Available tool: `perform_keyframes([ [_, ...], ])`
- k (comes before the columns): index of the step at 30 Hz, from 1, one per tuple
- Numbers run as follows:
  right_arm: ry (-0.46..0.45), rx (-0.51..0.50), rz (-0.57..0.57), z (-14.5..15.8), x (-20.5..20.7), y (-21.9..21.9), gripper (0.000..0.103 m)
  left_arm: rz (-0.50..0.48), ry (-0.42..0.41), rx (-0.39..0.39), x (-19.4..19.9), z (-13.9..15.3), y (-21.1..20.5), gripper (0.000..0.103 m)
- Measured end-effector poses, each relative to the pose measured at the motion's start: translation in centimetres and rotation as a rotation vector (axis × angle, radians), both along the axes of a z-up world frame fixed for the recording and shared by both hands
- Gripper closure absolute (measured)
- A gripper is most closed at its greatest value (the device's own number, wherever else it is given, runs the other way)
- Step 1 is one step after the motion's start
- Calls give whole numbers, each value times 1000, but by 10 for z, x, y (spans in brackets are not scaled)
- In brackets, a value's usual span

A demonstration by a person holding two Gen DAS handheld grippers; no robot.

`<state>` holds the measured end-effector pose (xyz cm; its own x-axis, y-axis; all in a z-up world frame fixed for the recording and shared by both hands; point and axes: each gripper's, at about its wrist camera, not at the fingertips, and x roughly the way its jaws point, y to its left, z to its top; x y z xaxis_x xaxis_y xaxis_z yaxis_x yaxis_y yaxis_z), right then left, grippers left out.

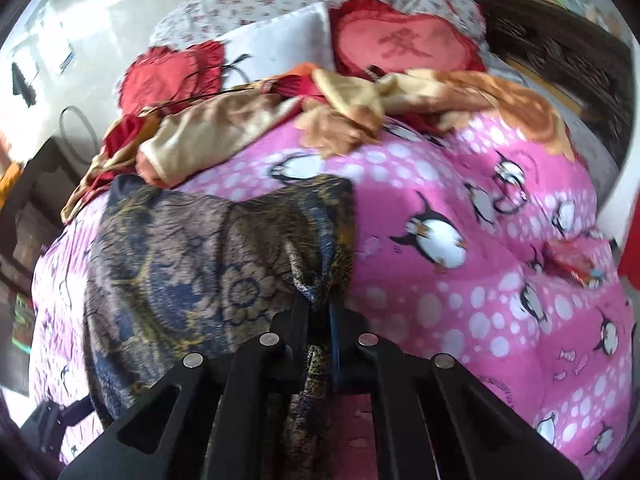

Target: Fold small clothes

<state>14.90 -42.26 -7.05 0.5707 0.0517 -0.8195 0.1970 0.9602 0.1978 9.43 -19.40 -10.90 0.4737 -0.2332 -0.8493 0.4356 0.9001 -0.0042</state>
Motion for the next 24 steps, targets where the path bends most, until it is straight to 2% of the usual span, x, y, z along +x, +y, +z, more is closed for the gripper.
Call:
perform_keyframes([
  [3, -17, 74, -19, 3, -14, -10, 101, 7, 1, 4, -2, -1, 2, 25],
  [4, -19, 83, -23, 8, -22, -10, 97, 12, 3, -5, -2, -1, 3, 25],
  [6, -17, 118, -3, 15, -40, -4, 87, 18, 8, -13, -3, -1, 6, 25],
  [7, -16, 129, 27, 18, -49, 2, 78, 22, 10, -16, -2, -1, 5, 25],
  [8, -13, 121, 52, 18, -57, 9, 72, 25, 10, -15, -1, -2, 5, 25],
  [11, 27, 10, 148, 10, -85, 43, 71, 28, 2, -5, -2, -2, 3, 25],
  [12, 47, -15, 159, 5, -91, 49, 71, 29, 2, -3, -3, -2, 3, 25],
  [14, 79, 15, 155, -10, -101, 49, 73, 34, 5, -4, -4, -1, 3, 25],
  [15, 82, 65, 141, -17, -105, 43, 79, 36, 6, -7, -5, 0, 3, 25],
  [16, 79, 104, 134, -21, -107, 38, 97, 37, 7, -6, -6, 0, 3, 25],
  [19, 45, 135, 107, -15, -115, 27, 101, 35, -5, -1, -10, 4, 3, 25],
  [21, 27, 120, 107, -10, -119, 26, 101, 33, -8, 3, -12, 5, 3, 25],
  [24, 70, 71, 103, -25, -115, 32, 101, 40, 4, 2, -12, 4, 2, 25],
])
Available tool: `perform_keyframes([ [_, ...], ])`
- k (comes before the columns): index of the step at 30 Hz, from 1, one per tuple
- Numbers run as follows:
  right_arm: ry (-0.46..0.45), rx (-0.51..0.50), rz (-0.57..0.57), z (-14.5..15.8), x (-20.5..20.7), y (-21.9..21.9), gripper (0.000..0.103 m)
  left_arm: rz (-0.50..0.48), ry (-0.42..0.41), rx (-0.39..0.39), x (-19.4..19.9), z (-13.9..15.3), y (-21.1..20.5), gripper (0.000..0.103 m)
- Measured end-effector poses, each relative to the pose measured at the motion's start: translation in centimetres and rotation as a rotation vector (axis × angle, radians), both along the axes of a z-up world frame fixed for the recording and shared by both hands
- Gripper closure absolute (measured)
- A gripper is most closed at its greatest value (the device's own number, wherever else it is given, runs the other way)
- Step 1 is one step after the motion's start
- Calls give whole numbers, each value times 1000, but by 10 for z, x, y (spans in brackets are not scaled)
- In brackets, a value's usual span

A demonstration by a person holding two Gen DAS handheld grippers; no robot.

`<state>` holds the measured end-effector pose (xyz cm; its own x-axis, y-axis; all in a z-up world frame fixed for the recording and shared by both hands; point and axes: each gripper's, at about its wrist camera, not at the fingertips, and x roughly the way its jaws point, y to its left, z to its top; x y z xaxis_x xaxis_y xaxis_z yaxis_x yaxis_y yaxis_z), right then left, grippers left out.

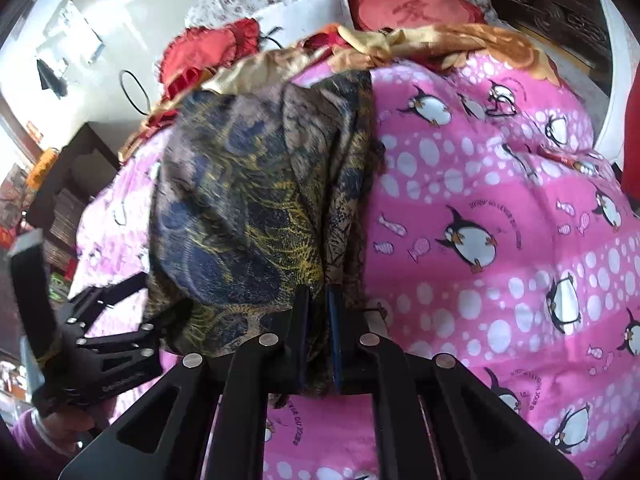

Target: Fold small clothes

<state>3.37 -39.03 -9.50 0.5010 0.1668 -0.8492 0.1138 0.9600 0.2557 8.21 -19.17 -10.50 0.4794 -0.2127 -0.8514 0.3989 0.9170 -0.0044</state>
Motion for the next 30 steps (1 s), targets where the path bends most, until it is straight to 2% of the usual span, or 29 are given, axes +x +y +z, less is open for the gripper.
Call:
perform_keyframes([
  [3, 15, -25, -1, -3, 2, 2, 99, -2, -6, -2, -3, 3, 1, 25],
  [6, -8, -56, -18, 6, -3, 0, 80, -4, -11, -1, -3, 6, 3, 25],
  [9, -51, -62, -27, 16, -4, 1, 72, 5, -7, -19, -1, 9, 7, 25],
  [11, -63, -66, -42, 20, 2, 2, 62, 5, 3, -36, 2, 12, 10, 25],
  [13, -68, -72, -59, 19, 8, 1, 59, 2, 10, -66, 6, 17, 15, 25],
  [15, -83, -36, -76, 19, 16, -3, 58, 7, 16, -119, 16, 22, 25, 19],
  [17, -85, 10, -109, 12, 27, -15, 49, 20, 34, -179, 28, 23, 35, 12],
  [22, -101, 116, -70, -8, 48, -25, 45, 97, 84, -303, 62, 10, 55, 11],
  [26, -126, 152, -35, -16, 57, -26, 42, 78, 181, -357, 82, -15, 48, 11],
  [28, -135, 209, -47, -21, 62, -31, 40, 86, 213, -391, 86, -24, 45, 11],
  [29, -138, 227, -57, -22, 63, -33, 39, 87, 206, -400, 86, -23, 44, 15],
  [30, -134, 234, -58, -21, 65, -33, 40, 63, 206, -415, 84, -20, 42, 37],
])
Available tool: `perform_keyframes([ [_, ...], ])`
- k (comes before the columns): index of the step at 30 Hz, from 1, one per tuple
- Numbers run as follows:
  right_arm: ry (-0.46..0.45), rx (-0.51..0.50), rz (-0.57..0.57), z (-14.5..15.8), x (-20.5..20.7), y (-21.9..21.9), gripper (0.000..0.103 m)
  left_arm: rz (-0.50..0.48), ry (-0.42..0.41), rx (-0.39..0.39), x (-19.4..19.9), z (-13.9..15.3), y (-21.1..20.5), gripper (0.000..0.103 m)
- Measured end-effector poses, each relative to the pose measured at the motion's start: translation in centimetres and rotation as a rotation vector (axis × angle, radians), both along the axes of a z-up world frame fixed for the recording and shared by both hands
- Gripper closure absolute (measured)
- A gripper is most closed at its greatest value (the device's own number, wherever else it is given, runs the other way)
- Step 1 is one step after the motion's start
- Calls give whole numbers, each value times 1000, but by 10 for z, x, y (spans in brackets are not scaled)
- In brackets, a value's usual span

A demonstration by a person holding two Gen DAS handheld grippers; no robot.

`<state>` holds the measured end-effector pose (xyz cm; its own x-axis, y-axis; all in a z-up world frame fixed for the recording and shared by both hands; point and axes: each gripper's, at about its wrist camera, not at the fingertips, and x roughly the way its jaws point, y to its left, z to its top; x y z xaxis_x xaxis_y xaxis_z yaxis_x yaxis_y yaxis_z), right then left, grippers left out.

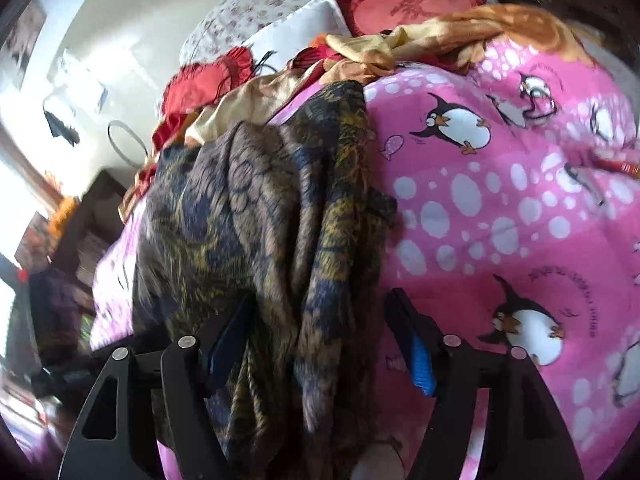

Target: Fold small clothes

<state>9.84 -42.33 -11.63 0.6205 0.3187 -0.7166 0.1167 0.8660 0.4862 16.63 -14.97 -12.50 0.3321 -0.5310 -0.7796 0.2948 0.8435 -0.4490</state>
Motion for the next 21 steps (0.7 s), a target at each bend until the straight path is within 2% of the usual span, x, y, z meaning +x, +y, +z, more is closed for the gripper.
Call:
perform_keyframes([
  [1, -4, -6, 15, 3, 1, 2, 52, -31, 4, -8, -1, 3, -3, 44],
  [2, -13, 0, 32, 7, 1, 3, 80, -35, -6, 7, -3, 8, -4, 52],
  [3, -12, 18, 40, 11, 1, 5, 84, -43, -22, 18, -7, 15, -4, 66],
  [4, -6, 3, 31, 18, -2, 9, 86, -51, -31, 18, -10, 21, -3, 69],
  [6, -8, -18, 37, 29, -7, 16, 88, -55, -51, 18, -19, 38, 3, 73],
  [8, -41, 8, 68, 47, -19, 26, 88, -57, -59, 3, -32, 56, 14, 74],
  [12, -47, 40, 142, 69, -46, 50, 89, -57, -82, 45, -77, 89, 50, 74],
  [14, -33, 63, 190, 72, -65, 66, 88, -50, -70, 71, -105, 91, 73, 73],
  [17, 12, 111, 246, 62, -92, 90, 85, -30, -44, 115, -143, 75, 101, 72],
  [19, 66, 34, 289, 46, -106, 110, 81, -27, -16, 185, -161, 52, 112, 71],
  [21, 107, -75, 271, 35, -116, 116, 80, -2, 23, 278, -170, 26, 116, 62],
])
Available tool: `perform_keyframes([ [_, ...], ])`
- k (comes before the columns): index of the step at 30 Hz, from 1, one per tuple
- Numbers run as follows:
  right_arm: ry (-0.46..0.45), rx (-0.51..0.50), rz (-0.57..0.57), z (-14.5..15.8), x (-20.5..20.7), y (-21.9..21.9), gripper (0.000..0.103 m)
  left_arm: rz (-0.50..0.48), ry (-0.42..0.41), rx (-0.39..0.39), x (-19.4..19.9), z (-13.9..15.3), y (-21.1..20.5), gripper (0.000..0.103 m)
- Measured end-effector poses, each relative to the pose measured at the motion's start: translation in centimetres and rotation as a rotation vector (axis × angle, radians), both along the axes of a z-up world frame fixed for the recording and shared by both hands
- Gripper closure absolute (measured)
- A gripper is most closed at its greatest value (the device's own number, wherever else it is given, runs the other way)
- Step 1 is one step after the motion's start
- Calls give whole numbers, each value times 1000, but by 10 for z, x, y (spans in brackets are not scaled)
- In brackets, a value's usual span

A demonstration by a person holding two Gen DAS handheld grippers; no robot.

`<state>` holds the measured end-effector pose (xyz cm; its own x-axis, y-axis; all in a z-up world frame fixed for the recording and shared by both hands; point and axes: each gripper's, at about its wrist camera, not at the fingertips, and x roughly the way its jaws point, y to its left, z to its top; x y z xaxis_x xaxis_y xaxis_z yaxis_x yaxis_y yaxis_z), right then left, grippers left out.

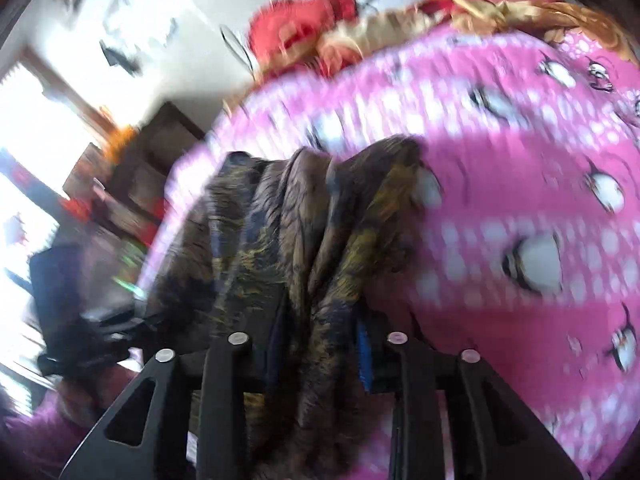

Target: Fold small clothes

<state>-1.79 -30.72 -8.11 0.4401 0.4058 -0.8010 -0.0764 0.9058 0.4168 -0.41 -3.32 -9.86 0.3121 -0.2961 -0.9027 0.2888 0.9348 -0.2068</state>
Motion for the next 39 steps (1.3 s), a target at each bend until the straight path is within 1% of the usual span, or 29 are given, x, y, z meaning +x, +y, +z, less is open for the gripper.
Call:
perform_keyframes([
  [1, -3, -49, -30, 0, -6, -3, 79, 12, -9, 6, -4, -3, 3, 58],
  [2, -11, -63, -51, 3, -10, -6, 79, 25, -33, 4, -8, -2, 7, 50],
  [3, -27, -57, -68, 10, -14, -11, 79, 38, -56, 4, -11, 1, 9, 43],
  [4, -56, -31, -82, 20, -16, -15, 78, 52, -74, 7, -15, 5, 13, 41],
  [6, -92, -17, -96, 33, -13, -13, 72, 68, -104, 2, -20, 14, 15, 34],
  [8, -95, -34, -90, 33, -2, -2, 64, 74, -125, -4, -22, 21, 11, 31],
  [10, -54, -54, -48, 16, 24, 16, 64, 70, -136, 5, -21, 24, 5, 30],
  [11, -34, -64, -26, 9, 33, 21, 70, 68, -136, 10, -20, 25, 1, 30],
  [12, -9, -94, -3, -1, 45, 29, 84, 63, -138, 18, -22, 24, -3, 30],
  [13, -6, -159, -8, -8, 51, 33, 103, 58, -139, 25, -16, 23, -5, 29],
  [14, -23, -183, -29, -10, 53, 31, 103, 55, -139, 38, -17, 20, -8, 28],
  [15, -22, -175, -48, -14, 54, 25, 103, 50, -137, 62, -18, 16, -11, 27],
  [17, 36, -107, -106, -26, 55, 11, 103, 37, -134, 93, -23, 6, -10, 27],
  [18, 34, -106, -107, -25, 52, 11, 103, 31, -137, 118, -24, 2, -12, 27],
  [19, 18, -127, -101, -19, 46, 13, 103, 30, -140, 128, -26, -1, -11, 27],
  [21, -5, -137, -77, 0, 24, 18, 96, 36, -146, 130, -28, -3, -10, 27],
  [23, -9, -105, -17, 13, 5, 27, 73, 49, -150, 118, -29, -3, -9, 27],
  [25, -4, -97, 52, 18, -18, 45, 67, 66, -152, 114, -30, -3, -9, 27],
  [26, 9, -110, 74, 15, -25, 52, 67, 75, -156, 115, -31, -2, -9, 27],
  [27, 45, -142, 91, 6, -32, 61, 68, 80, -162, 117, -32, -1, -9, 27],
  [28, 57, -165, 90, 0, -36, 65, 83, 83, -171, 119, -35, 1, -10, 27],
  [29, 50, -184, 85, -4, -40, 66, 100, 87, -188, 120, -38, 4, -10, 27],
  [30, 32, -183, 72, -6, -46, 63, 100, 89, -201, 122, -41, 6, -9, 27],
  [31, 24, -157, 53, -6, -51, 57, 101, 95, -219, 127, -44, 9, -9, 27],
  [33, 36, -122, 19, -11, -55, 47, 101, 105, -245, 139, -48, 13, -8, 27],
  [36, 45, -137, 6, -17, -54, 47, 100, 108, -238, 172, -50, 18, -8, 27],
  [38, 26, -161, -14, -9, -55, 50, 99, 116, -240, 174, -53, 20, -7, 27],
  [39, 13, -164, -31, -5, -58, 50, 94, 121, -244, 168, -54, 22, -5, 27],
])
